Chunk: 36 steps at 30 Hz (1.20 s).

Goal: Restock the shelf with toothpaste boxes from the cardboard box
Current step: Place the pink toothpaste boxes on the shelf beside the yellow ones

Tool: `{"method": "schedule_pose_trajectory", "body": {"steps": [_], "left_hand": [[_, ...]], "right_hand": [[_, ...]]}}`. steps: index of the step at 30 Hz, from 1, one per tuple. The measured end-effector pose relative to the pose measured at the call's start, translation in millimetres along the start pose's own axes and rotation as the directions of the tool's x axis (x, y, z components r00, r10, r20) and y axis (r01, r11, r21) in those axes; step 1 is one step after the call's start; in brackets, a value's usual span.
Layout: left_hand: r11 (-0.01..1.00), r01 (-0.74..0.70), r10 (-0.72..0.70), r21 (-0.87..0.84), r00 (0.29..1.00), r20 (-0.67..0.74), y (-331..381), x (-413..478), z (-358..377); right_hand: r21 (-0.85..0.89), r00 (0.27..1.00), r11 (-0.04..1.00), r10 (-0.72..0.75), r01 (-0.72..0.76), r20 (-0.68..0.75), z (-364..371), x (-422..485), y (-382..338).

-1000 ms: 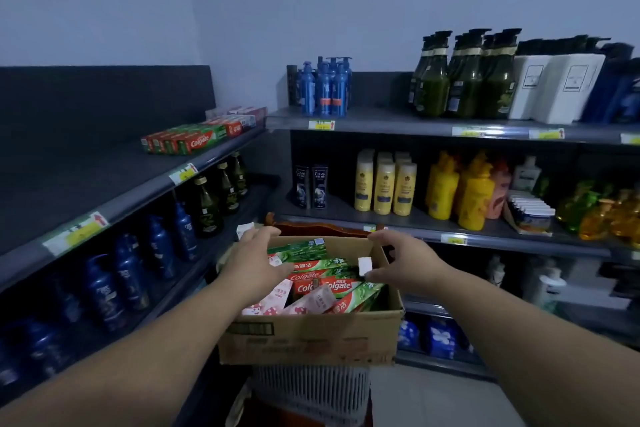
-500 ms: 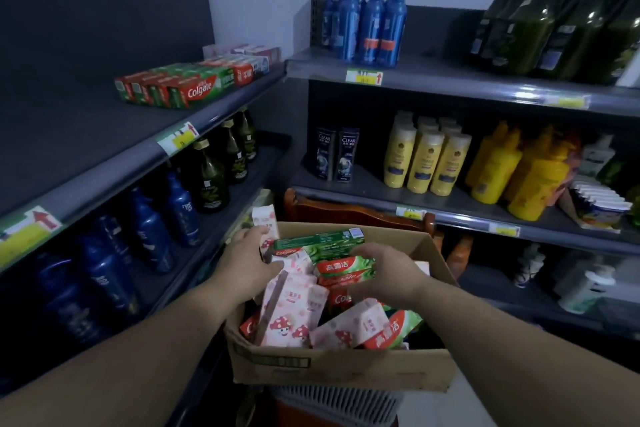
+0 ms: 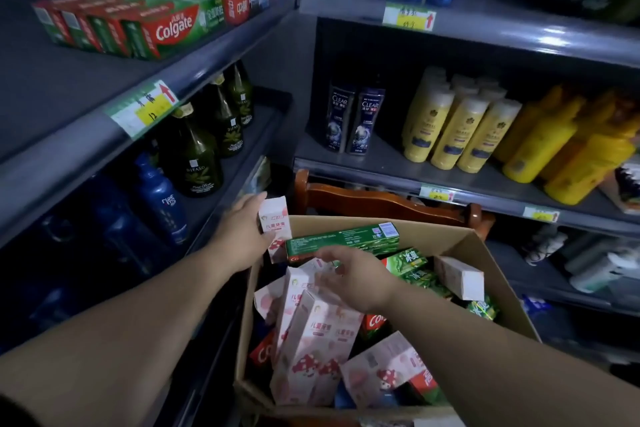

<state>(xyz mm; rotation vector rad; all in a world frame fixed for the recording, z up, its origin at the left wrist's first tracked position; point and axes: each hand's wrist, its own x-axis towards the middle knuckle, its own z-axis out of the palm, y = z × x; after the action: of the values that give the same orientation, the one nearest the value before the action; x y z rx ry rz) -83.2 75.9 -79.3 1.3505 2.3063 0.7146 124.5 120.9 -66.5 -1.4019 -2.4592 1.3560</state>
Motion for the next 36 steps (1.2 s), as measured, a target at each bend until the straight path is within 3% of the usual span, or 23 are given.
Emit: {"method": "schedule_pose_trajectory", "body": {"steps": [3,9,11,16,20,31,36], "left_hand": [[1.0,-0.024,0.025,-0.014,1.0,0.02,-5,9,2],[0.993,-0.013,0.011,-0.119,1.0,-0.012,-11,14,3],[0.988,-0.009,0.006,-0.152,1.0,-0.018,-10,13,1],[0.98,-0.011,-0.002,-0.2,0.998,-0.063,-1,6,-7],[0.966,-0.042,0.011,-0.256,0.992,-0.125,11,-3,-23],[0.954,-0.081,-0.031,-0.288,0.93,-0.367,58,-86,-67],[0.954,-0.042,-0.108,-0.295,0.874,-0.474,77,-147,-79]], "right_hand": [[0.02,0.996,1.0,-0.002,0.0,0.084,5,15,-4],[-0.141,0.974,0.987,-0.04,0.073,0.223,5,26,-15],[-0.081,0.971,0.995,-0.037,0.057,0.236,1,27,-18],[0.237,0.987,0.971,-0.047,0.009,0.154,-22,23,-24],[0.301,0.996,0.952,-0.076,0.057,0.051,-45,17,-19],[0.414,0.987,0.897,-0.162,0.157,-0.022,-77,-33,-14],[0.591,0.986,0.792,-0.165,0.149,-0.028,-84,-70,-8]]}}
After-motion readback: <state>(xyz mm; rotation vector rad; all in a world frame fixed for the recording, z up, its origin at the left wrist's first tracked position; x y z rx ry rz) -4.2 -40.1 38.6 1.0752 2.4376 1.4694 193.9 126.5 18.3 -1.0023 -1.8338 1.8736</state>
